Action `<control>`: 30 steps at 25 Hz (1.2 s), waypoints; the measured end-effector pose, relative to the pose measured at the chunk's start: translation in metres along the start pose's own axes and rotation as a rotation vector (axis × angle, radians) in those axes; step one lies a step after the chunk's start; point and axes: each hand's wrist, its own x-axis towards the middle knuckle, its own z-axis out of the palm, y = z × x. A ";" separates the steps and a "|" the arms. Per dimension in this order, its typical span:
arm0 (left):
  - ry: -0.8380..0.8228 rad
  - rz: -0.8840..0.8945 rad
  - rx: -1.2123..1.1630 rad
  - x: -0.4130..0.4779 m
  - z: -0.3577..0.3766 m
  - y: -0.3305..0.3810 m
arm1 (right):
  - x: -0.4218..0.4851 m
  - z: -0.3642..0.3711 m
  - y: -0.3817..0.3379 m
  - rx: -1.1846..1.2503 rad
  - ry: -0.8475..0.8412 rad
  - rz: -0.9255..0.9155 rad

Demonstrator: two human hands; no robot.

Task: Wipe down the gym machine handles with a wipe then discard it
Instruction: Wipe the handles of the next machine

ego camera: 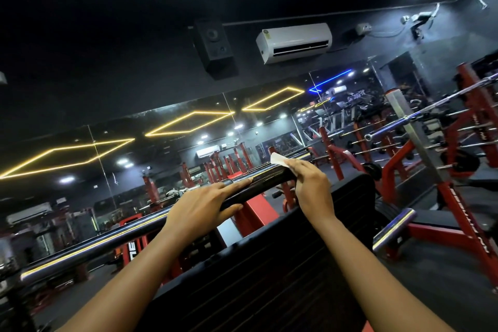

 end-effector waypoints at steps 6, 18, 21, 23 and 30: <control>-0.021 -0.029 -0.014 0.005 -0.005 0.000 | -0.011 0.001 -0.007 -0.272 -0.072 -0.636; 0.000 -0.001 -0.197 0.045 0.012 0.012 | -0.003 -0.007 0.066 0.036 -0.150 0.231; 0.009 0.010 -0.218 0.047 0.012 0.013 | 0.018 -0.012 0.053 0.120 -0.109 0.250; 0.005 0.008 -0.223 0.047 0.013 0.013 | 0.030 -0.015 0.041 0.200 -0.081 0.192; 0.000 -0.015 -0.238 0.049 0.014 0.012 | -0.014 -0.006 0.044 0.132 -0.015 0.398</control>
